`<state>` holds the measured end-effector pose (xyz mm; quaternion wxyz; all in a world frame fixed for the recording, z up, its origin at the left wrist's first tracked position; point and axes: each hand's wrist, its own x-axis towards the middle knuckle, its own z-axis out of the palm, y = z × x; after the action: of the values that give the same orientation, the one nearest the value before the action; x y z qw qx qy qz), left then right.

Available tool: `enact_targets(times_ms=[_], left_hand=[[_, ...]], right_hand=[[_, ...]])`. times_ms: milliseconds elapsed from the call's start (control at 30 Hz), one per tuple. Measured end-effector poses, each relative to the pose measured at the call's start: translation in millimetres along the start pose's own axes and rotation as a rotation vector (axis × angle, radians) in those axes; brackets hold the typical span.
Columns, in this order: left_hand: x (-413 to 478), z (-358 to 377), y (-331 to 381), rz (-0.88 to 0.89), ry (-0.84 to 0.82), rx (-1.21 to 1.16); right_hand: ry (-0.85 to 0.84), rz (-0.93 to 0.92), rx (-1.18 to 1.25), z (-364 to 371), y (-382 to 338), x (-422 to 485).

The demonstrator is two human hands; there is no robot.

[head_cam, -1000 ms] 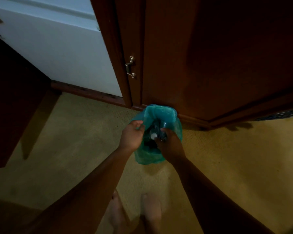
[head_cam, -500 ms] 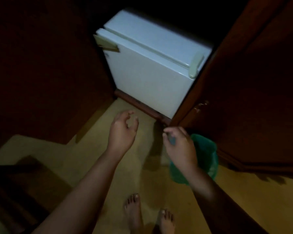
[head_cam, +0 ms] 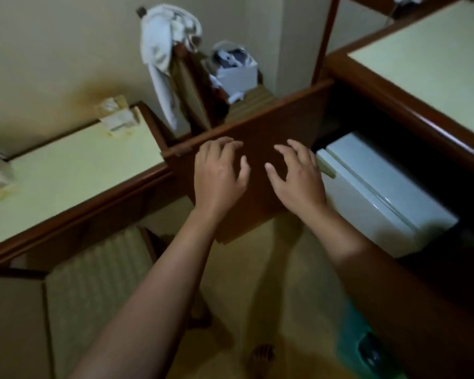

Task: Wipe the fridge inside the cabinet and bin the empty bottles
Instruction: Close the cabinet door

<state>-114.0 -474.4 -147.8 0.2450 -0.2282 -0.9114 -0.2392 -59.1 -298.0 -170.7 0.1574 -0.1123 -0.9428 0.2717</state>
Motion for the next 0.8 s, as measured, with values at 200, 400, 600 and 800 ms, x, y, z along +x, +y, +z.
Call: enact_targets(times_ms=[200, 400, 600, 800], left_hand=[[41.9, -21.0, -77.7, -0.236, -0.231, 0.215], [28.7, -10.6, -111.4, -0.334, -0.334, 0.077], [23.5, -33.5, -90.0, -0.418, -0.464, -0.004], [-4.0, -63.5, -33.5, -0.410, -0.829, -0.276]], right_hand=[[-0.420, -0.060, -0.199, 12.2, -71.1, 96.4], [-0.604, -0.056, -0.245, 43.2, -90.3, 129.6], [-0.607, -0.059, -0.152, 26.8, -73.7, 96.7], [-0.655, 0.052, 0.010, -32.3, -48.3, 14.1]])
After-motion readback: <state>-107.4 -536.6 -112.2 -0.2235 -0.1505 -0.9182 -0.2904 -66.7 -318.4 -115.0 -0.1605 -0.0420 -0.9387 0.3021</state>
